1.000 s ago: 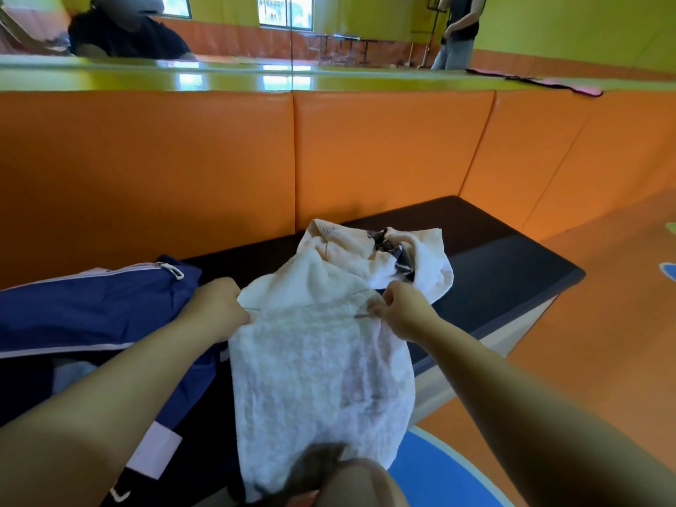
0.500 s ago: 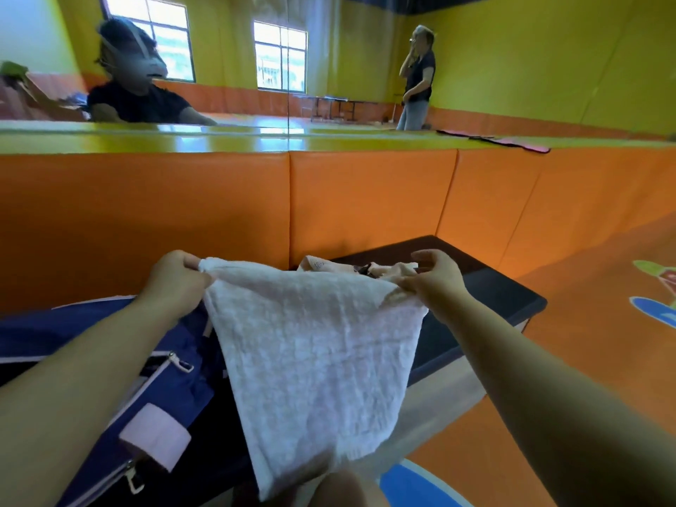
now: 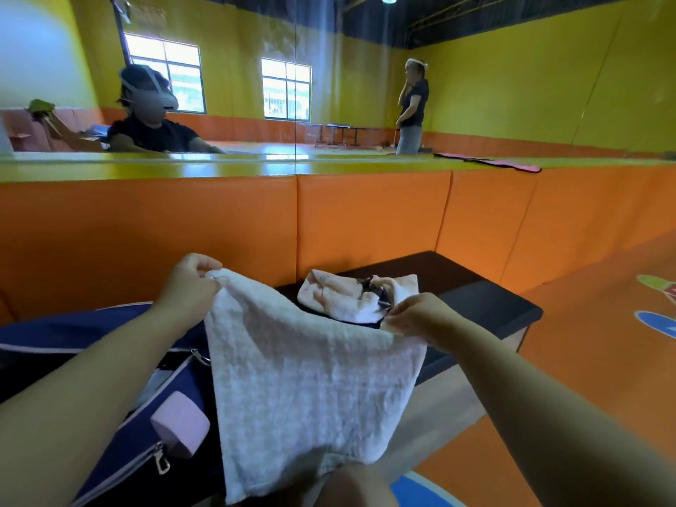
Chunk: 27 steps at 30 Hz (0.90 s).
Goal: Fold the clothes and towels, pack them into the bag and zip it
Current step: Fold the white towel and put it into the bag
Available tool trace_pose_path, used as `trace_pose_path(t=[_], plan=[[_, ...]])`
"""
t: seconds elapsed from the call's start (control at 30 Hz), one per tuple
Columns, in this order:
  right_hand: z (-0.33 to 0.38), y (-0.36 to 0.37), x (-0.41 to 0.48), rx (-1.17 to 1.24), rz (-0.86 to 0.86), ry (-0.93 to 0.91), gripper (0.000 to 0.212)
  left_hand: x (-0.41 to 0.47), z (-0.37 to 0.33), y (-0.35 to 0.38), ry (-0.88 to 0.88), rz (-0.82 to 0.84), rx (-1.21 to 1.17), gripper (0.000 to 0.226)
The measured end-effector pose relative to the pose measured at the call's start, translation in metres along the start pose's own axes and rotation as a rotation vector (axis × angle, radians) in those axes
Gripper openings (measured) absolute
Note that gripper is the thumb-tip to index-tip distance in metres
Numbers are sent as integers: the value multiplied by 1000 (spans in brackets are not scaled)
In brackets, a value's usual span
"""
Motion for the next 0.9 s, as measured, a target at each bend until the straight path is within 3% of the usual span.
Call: trace_pose_path(t=[0.07, 0.13, 0.3, 0.43, 0.53, 0.67, 0.8, 0.9], plan=[[-2, 3, -3, -145, 51, -6, 35, -4, 1, 1, 13, -14, 27, 20], [-1, 3, -6, -141, 80, 21, 37, -7, 3, 1, 18, -36, 56, 21], [11, -11, -13, 324, -22, -36, 37, -10, 9, -4, 34, -42, 107, 17], [19, -19, -14, 395, 17, -92, 30, -10, 12, -10, 61, -43, 125, 17], [20, -13, -14, 334, 134, -58, 14, -12, 11, -11, 93, -25, 115, 17], [17, -8, -15, -43, 121, -36, 17, -16, 9, -12, 129, -14, 91, 16], [18, -18, -16, 256, -25, -38, 26, -16, 10, -15, 131, -14, 96, 14], [21, -25, -20, 404, 60, -60, 30, -14, 9, -18, 138, -8, 90, 13]])
Point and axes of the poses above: each hand's wrist, its own x-axis towards the middle knuckle, its own y-axis out of the palm, z = x × y, the point moved 3 cm from there along x, towards the middle knuckle, and after that the axes turned 7 degrees about -y, right-handed, at the moved point
